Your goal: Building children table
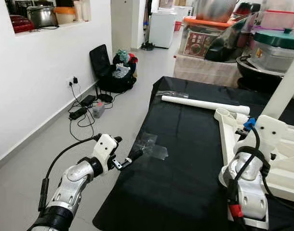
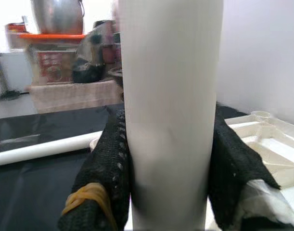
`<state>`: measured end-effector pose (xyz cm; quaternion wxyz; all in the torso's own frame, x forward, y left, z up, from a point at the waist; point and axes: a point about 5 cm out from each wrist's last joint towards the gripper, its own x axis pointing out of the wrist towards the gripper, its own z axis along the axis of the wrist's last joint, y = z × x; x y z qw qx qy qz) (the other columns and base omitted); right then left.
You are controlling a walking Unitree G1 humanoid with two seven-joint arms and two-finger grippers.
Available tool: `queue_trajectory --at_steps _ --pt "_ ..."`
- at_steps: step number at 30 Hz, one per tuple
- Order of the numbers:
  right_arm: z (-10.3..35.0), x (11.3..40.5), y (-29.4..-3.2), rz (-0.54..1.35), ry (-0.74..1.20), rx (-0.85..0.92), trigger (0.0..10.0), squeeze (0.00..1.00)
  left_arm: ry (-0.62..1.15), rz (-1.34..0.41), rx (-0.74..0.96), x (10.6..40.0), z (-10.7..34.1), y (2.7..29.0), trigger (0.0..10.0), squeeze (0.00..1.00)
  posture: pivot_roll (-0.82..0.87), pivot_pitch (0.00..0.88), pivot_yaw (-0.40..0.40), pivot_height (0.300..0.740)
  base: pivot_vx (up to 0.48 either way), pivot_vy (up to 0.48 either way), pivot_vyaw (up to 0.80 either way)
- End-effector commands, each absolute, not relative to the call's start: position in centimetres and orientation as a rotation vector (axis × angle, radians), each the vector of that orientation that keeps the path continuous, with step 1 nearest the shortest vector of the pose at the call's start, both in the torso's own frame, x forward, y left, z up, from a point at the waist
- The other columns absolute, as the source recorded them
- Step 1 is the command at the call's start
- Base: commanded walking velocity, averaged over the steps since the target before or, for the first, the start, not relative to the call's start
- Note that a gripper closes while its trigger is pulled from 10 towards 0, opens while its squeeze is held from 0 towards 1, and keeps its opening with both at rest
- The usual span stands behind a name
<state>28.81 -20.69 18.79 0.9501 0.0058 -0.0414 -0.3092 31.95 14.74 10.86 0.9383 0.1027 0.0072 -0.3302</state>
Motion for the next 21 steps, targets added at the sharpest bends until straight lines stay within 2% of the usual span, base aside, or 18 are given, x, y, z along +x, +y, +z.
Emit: queue_trajectory --at_steps 1,5,6,7,9,11,13,15,16,17,18,21 --pt "13.9 29.6 -19.8 -0.494 0.171 0.074 10.0 1.0 0.008 -0.69 0.216 32.0 10.9 14.3 10.0 0.0 -0.04 0.0 -0.055 0.74 0.0 0.0 0.0" --pt "14.2 29.9 -19.7 -0.48 0.142 0.091 10.0 1.0 0.009 -0.689 0.216 31.9 10.9 14.4 10.0 0.0 -0.04 0.0 -0.055 0.74 0.0 0.0 0.0" --pt "15.3 30.4 -19.3 -0.419 0.085 0.1 10.0 1.0 0.011 -0.686 0.218 32.0 10.9 14.5 10.0 0.0 -0.05 0.0 -0.056 0.74 0.0 0.0 0.0" --pt "17.0 31.0 -18.5 -0.281 -0.011 0.118 10.0 0.0 0.009 -0.685 0.218 32.1 11.0 14.5 10.0 0.0 -0.05 0.0 -0.053 0.74 0.0 0.0 0.0" --pt "19.6 31.1 -16.6 0.069 -0.149 0.121 10.0 0.0 0.005 -0.691 0.213 32.2 11.1 14.3 10.0 0.0 -0.04 0.0 -0.045 0.74 0.0 0.0 0.0" --pt "19.6 31.1 -16.6 0.069 -0.149 0.121 10.0 0.0 0.005 -0.691 0.213 32.2 11.1 14.3 10.0 0.0 -0.04 0.0 -0.045 0.74 0.0 0.0 0.0" --pt "20.6 30.4 -15.1 0.327 -0.204 0.09 10.0 0.0 0.002 -0.713 0.231 32.2 11.2 14.1 10.0 0.0 -0.01 0.0 -0.026 0.74 0.0 0.0 0.0" --pt "20.6 30.4 -15.1 0.327 -0.204 0.09 10.0 0.0 0.002 -0.713 0.231 32.2 11.2 14.1 10.0 0.0 -0.01 0.0 -0.026 0.74 0.0 0.0 0.0" --pt "20.8 30.2 -14.7 0.423 -0.212 0.068 10.0 0.0 -0.008 -0.723 0.233 32.3 11.6 14.0 10.0 0.0 0.0 0.0 -0.062 0.74 0.0 0.0 0.0" --pt "20.8 30.2 -14.7 0.423 -0.212 0.068 10.0 0.0 -0.008 -0.723 0.233 32.3 11.6 14.0 10.0 0.0 0.0 0.0 -0.062 0.74 0.0 0.0 0.0" --pt "20.9 30.1 -13.9 0.543 -0.226 0.035 8.3 0.0 -0.008 -0.713 0.243 32.5 11.8 14.4 10.0 0.0 0.02 0.0 -0.05 0.74 0.0 0.0 0.0" --pt "20.9 30.1 -13.9 0.543 -0.226 0.035 8.3 0.0 -0.008 -0.713 0.243 32.5 11.8 14.4 10.0 0.0 0.02 0.0 -0.05 0.74 0.0 0.0 0.0"
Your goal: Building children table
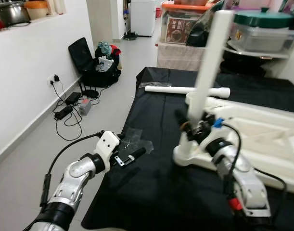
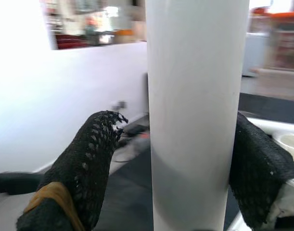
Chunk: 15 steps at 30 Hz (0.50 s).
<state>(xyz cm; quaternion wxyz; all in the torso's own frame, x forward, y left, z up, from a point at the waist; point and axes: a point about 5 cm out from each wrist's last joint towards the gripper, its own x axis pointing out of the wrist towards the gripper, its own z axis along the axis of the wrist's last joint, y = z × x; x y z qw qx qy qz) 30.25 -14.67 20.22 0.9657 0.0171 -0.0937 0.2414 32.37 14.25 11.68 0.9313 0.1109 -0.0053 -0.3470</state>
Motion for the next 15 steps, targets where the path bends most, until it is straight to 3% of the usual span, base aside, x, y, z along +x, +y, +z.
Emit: queue_trajectory --at_steps 1,2,3,5,6,15 --pt "20.8 30.1 -13.7 0.568 -0.228 0.028 7.7 0.0 -0.004 -0.714 0.242 32.3 11.7 14.5 10.0 0.0 0.02 0.0 -0.054 0.74 0.0 0.0 0.0" --pt "20.8 30.1 -13.7 0.568 -0.228 0.028 7.7 0.0 -0.004 -0.714 0.242 32.3 11.7 14.5 10.0 0.0 0.02 0.0 -0.054 0.74 0.0 0.0 0.0" --pt "20.8 30.2 -13.6 0.576 -0.226 0.026 8.7 0.0 0.001 -0.711 0.236 32.1 11.4 14.4 10.0 0.0 0.04 0.0 -0.07 0.74 0.0 0.0 0.0" --pt "20.7 30.3 -13.6 0.577 -0.224 0.027 8.7 0.0 0.002 -0.709 0.231 31.9 11.2 14.3 10.0 0.0 0.04 0.0 -0.07 0.74 0.0 0.0 0.0" --pt "20.6 30.4 -13.9 0.572 -0.222 0.027 10.0 0.0 0.003 -0.703 0.22 31.6 11.1 14.2 10.0 0.0 0.05 0.0 -0.081 0.74 0.0 0.0 0.0" --pt "20.5 31.4 -14.9 0.582 -0.219 -0.016 10.0 0.0 0.015 -0.691 0.219 31.4 10.7 14.7 10.0 0.0 0.03 0.0 -0.083 0.74 0.0 0.0 0.0"
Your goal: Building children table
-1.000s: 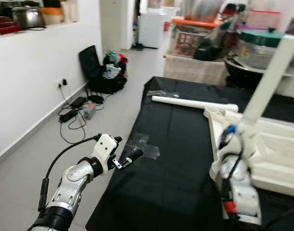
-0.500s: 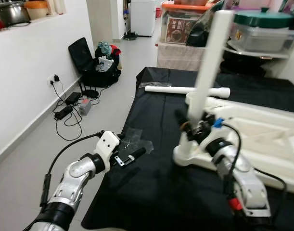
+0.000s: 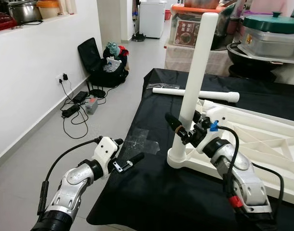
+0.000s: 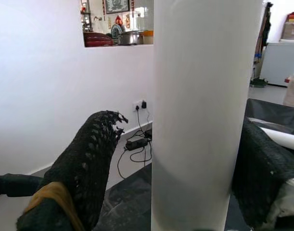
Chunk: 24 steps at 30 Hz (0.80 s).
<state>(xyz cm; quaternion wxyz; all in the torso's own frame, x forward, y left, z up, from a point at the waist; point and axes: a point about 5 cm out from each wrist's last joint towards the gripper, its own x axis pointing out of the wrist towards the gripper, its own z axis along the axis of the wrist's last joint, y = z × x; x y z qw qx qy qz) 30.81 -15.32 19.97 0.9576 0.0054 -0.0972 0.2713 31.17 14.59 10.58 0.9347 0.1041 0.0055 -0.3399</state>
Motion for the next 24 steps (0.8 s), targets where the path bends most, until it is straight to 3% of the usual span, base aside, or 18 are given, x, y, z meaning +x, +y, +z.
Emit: queue_trajectory --at_steps 1,10,11,12,15,17,21,22,23,24 --pt "20.5 31.4 -14.9 0.582 -0.219 -0.016 10.0 0.0 0.015 -0.691 0.219 31.4 10.7 14.7 10.0 0.0 0.03 0.0 -0.083 0.74 0.0 0.0 0.0" --pt "19.9 33.0 -14.4 0.516 -0.157 -0.091 10.0 0.0 0.001 -0.694 0.207 31.6 10.8 13.8 10.0 0.0 0.0 0.0 -0.093 0.74 0.0 0.0 0.0" --pt "19.7 33.2 -14.5 0.5 -0.147 -0.094 8.6 0.0 0.007 -0.69 0.206 31.5 10.7 14.0 10.0 0.0 -0.01 0.0 -0.09 0.74 0.0 0.0 0.0" --pt "19.5 33.4 -14.7 0.459 -0.137 -0.095 0.0 0.0 0.014 -0.689 0.207 31.4 10.5 14.1 10.0 0.0 -0.03 0.0 -0.078 0.74 0.0 0.0 0.0" --pt "19.5 33.6 -14.8 0.43 -0.132 -0.095 0.0 0.0 0.019 -0.688 0.209 31.4 10.4 14.2 10.0 0.0 -0.04 0.0 -0.075 0.74 0.0 0.0 0.0" --pt "18.8 33.8 -16.2 0.269 -0.075 -0.104 0.0 0.0 0.016 -0.694 0.211 31.7 10.6 14.1 10.0 0.0 -0.05 0.0 -0.063 0.74 0.0 0.0 0.0" --pt "18.4 33.8 -17.0 0.178 -0.039 -0.119 0.0 0.0 0.012 -0.695 0.212 31.9 10.8 14.0 10.0 0.0 -0.05 0.0 -0.061 0.74 0.0 0.0 0.0" --pt "17.5 33.1 -19.0 -0.042 0.005 -0.094 0.0 0.0 0.008 -0.698 0.211 32.0 10.9 13.9 10.0 0.0 -0.06 0.0 -0.05 0.74 0.0 0.0 0.0" --pt "17.5 33.1 -19.0 -0.042 0.005 -0.094 0.0 0.0 0.008 -0.698 0.211 32.0 10.9 13.9 10.0 0.0 -0.06 0.0 -0.05 0.74 0.0 0.0 0.0" --pt "16.5 31.7 -21.5 -0.31 0.058 -0.074 0.0 0.0 0.009 -0.7 0.212 32.0 10.9 13.9 10.0 0.0 -0.07 0.0 -0.044 0.74 0.0 0.0 0.0"
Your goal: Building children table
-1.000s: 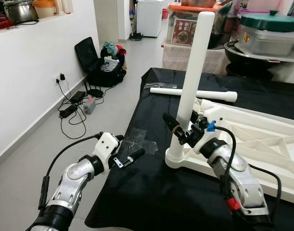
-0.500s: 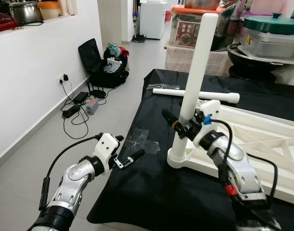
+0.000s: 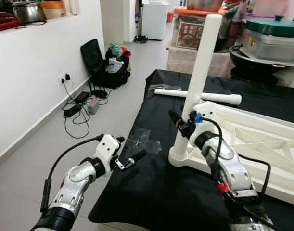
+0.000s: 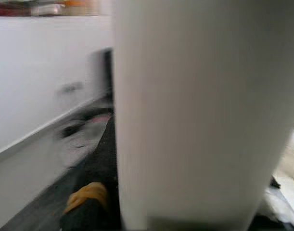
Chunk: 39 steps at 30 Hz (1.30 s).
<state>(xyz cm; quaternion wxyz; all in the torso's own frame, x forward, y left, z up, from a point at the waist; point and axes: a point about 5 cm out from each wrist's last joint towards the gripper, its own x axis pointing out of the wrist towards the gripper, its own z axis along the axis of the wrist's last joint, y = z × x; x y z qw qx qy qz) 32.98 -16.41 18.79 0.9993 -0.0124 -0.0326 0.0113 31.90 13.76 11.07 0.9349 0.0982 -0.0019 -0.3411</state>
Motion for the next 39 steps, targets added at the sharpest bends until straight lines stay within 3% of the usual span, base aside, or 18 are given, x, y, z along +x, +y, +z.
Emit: queue_trajectory --at_steps 1,3,4,5,6,8,14,18,19,24,25,29,30,33,34,35,37,39 --pt "16.5 31.7 -21.5 -0.31 0.058 -0.074 0.0 0.0 0.009 -0.7 0.212 32.0 10.9 13.9 10.0 0.0 -0.07 0.0 -0.044 0.74 0.0 0.0 0.0" --pt "16.5 31.7 -21.5 -0.31 0.058 -0.074 0.0 0.0 0.009 -0.7 0.212 32.0 10.9 13.9 10.0 0.0 -0.07 0.0 -0.044 0.74 0.0 0.0 0.0" --pt "15.6 30.1 -23.5 -0.528 0.101 -0.054 0.0 0.0 0.01 -0.702 0.214 31.9 10.8 13.9 10.0 0.0 -0.07 0.0 -0.038 0.74 0.0 0.0 0.0" --pt "15.6 30.1 -23.5 -0.528 0.101 -0.054 0.0 0.0 0.01 -0.702 0.214 31.9 10.8 13.9 10.0 0.0 -0.07 0.0 -0.038 0.74 0.0 0.0 0.0" --pt "14.5 27.6 -25.2 -0.753 0.137 -0.06 0.0 0.0 0.017 -0.703 0.217 31.9 10.7 14.1 10.0 0.0 -0.09 0.0 -0.022 0.74 0.0 0.0 0.0" --pt "13.7 25.9 -26.1 -0.891 0.164 -0.068 0.0 0.0 0.021 -0.704 0.218 31.9 10.6 14.1 10.0 0.0 -0.09 0.0 -0.017 0.74 0.0 0.0 0.0" --pt "13.6 24.8 -26.4 -0.997 0.163 -0.08 0.0 0.0 0.015 -0.709 0.221 32.2 10.9 13.8 10.0 0.0 -0.08 0.0 -0.021 0.74 0.0 0.0 0.0" --pt "13.9 26.1 -25.6 -1.02 0.181 -0.04 0.0 0.0 0.013 -0.703 0.224 32.1 10.9 14.1 10.0 0.0 -0.07 0.0 -0.029 0.74 0.0 0.0 0.0" --pt "13.5 27.0 -24.9 -0.937 0.191 0.021 10.0 0.0 0.016 -0.699 0.224 32.0 10.8 14.3 10.0 0.0 -0.07 0.0 -0.029 0.74 0.0 0.0 0.0" --pt "14.4 29.0 -23.1 -0.717 0.134 0.136 10.0 0.0 0.019 -0.696 0.224 32.0 10.7 14.4 10.0 0.0 -0.07 0.0 -0.033 0.74 0.0 0.0 0.0" --pt "15.5 29.3 -22.9 -0.67 0.061 0.153 10.0 0.7 0.017 -0.697 0.223 32.0 10.7 14.3 10.0 0.0 -0.07 0.0 -0.035 0.74 0.0 0.0 0.0" --pt "16.3 29.4 -22.8 -0.643 0.01 0.161 10.0 0.7 0.016 -0.698 0.223 32.0 10.7 14.2 10.0 0.0 -0.06 0.0 -0.036 0.74 0.0 0.0 0.0" --pt "17.5 29.9 -22.8 -0.574 -0.048 0.17 10.0 0.4 0.012 -0.699 0.22 32.1 10.9 14.1 10.0 0.0 -0.06 0.0 -0.036 0.74 0.0 0.0 0.0" --pt "17.5 29.9 -22.8 -0.574 -0.048 0.17 10.0 0.4 0.012 -0.699 0.22 32.1 10.9 14.1 10.0 0.0 -0.06 0.0 -0.036 0.74 0.0 0.0 0.0" --pt "19.3 30.8 -22.2 -0.371 -0.133 0.165 10.0 0.0 0.01 -0.698 0.221 32.1 10.9 14.2 10.0 0.0 -0.06 0.0 -0.035 0.74 0.0 0.0 0.0" --pt "19.3 30.8 -22.2 -0.371 -0.133 0.165 10.0 0.0 0.01 -0.698 0.221 32.1 10.9 14.2 10.0 0.0 -0.06 0.0 -0.035 0.74 0.0 0.0 0.0" --pt "21.9 32.0 -20.3 0.088 -0.233 0.071 10.0 0.0 0.008 -0.698 0.23 32.5 11.2 14.4 10.0 0.0 -0.06 0.0 -0.03 0.74 0.0 0.0 0.0" --pt "22.2 32.2 -19.8 0.201 -0.243 0.028 10.0 0.0 0.007 -0.698 0.234 32.6 11.2 14.5 10.0 0.0 -0.06 0.0 -0.03 0.74 0.0 0.0 0.0"
